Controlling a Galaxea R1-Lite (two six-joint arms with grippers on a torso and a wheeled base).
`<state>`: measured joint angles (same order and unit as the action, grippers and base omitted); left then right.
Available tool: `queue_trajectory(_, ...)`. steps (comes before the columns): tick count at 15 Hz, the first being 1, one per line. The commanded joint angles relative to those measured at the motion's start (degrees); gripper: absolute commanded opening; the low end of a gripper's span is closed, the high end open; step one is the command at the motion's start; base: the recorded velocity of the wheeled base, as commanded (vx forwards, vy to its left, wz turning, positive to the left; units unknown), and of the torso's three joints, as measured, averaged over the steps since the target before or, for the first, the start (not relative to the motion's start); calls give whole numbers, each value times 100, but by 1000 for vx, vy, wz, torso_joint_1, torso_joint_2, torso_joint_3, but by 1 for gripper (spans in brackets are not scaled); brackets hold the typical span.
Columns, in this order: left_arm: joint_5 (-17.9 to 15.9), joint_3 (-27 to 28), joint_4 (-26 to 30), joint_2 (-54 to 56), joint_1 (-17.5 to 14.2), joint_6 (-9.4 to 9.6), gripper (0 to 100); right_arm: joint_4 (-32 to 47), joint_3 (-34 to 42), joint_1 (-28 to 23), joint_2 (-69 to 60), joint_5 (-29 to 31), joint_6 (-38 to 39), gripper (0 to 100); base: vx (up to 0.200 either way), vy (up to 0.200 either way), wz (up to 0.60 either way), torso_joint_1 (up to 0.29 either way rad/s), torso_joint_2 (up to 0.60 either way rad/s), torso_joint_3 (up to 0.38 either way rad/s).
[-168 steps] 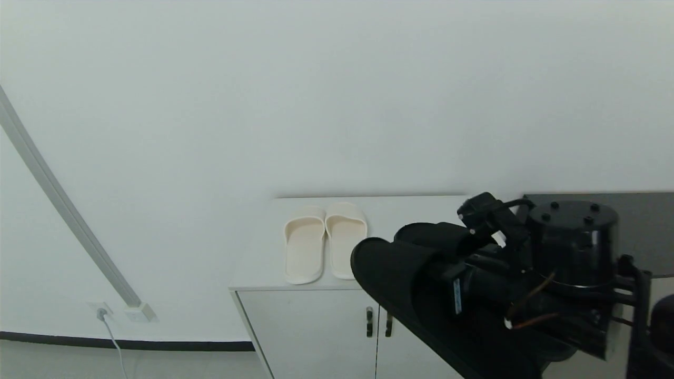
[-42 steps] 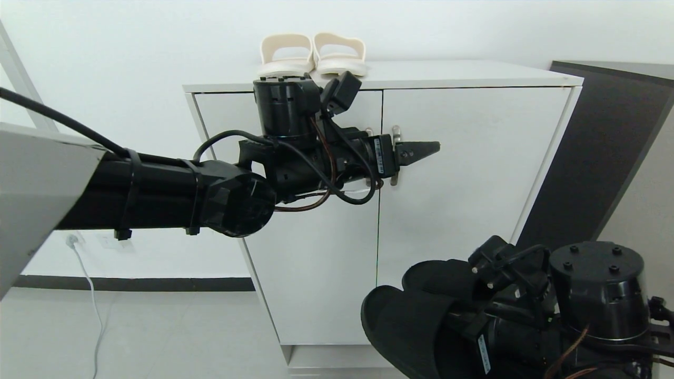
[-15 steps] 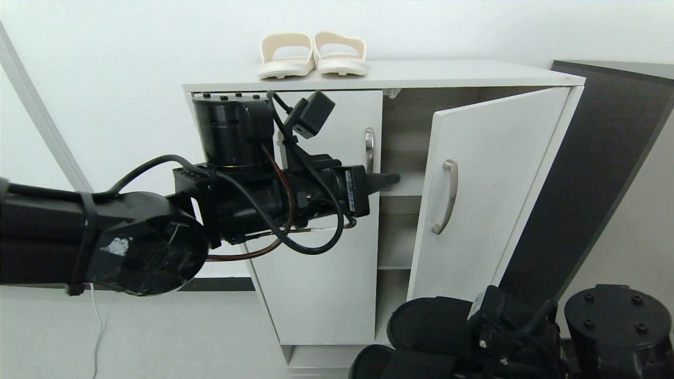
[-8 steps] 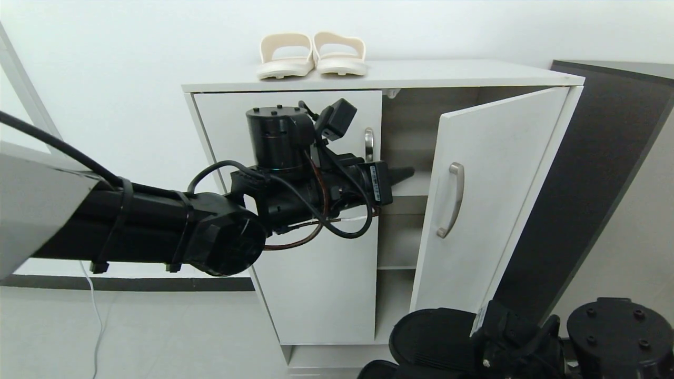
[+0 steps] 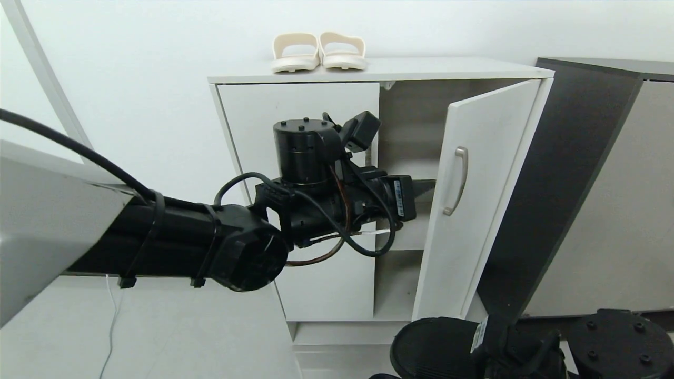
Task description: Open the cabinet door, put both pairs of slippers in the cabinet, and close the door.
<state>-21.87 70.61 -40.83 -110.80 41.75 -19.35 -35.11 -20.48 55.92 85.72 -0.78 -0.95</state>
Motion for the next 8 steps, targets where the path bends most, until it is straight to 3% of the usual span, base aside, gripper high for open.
queue_trajectory(1, 16, -302, -180, 278, 307, 1, 0, -5, 18, 7, -3, -1, -10, 0, -200, 0, 0, 2, 2, 2)
queue_trajectory(8, 51, -416, -242, 340, 369, 1, 0, -5, 27, 24, -3, -10, -19, 0, 0, 0, 0, 0, 0, 0)
